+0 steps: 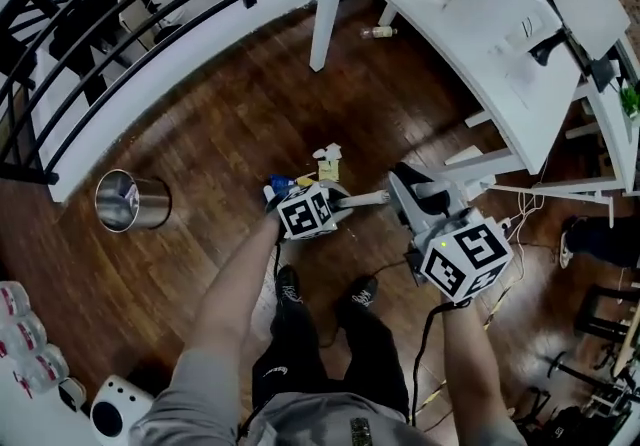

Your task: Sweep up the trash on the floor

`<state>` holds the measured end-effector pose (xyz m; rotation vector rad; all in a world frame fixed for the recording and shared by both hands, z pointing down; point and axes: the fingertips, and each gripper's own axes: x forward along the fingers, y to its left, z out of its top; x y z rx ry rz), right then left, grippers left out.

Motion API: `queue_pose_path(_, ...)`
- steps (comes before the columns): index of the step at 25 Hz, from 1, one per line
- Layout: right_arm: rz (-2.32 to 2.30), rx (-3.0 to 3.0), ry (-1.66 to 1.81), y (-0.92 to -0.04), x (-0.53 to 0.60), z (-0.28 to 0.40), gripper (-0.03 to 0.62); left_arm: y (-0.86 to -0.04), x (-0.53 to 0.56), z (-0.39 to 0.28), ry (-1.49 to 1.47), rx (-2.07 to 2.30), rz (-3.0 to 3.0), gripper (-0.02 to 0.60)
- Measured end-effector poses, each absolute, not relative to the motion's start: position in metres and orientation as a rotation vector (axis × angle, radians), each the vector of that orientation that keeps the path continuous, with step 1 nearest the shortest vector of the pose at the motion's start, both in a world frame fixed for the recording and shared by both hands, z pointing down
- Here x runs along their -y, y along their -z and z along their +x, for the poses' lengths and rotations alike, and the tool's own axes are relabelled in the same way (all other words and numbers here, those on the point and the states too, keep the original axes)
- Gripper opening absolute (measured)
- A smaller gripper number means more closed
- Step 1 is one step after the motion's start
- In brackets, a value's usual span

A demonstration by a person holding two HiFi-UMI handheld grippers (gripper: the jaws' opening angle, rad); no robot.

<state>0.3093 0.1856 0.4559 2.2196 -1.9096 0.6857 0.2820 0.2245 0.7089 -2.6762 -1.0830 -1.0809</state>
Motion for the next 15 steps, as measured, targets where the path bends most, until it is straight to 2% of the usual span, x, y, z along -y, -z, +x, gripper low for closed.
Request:
queue_pose_path(7,2.255,1.954,-0.698,-0.432,-0.229,0.355,0.058,-0.685,-0.261,0.326,1.085,1.12,-2.595,0.063)
queue_pose_path(15,2.237,2.199,-0.641,-0.329,-0.281,0.34,0.058,-0.585,-0.305,0.291,1.194,1.021,-2.55,0.055)
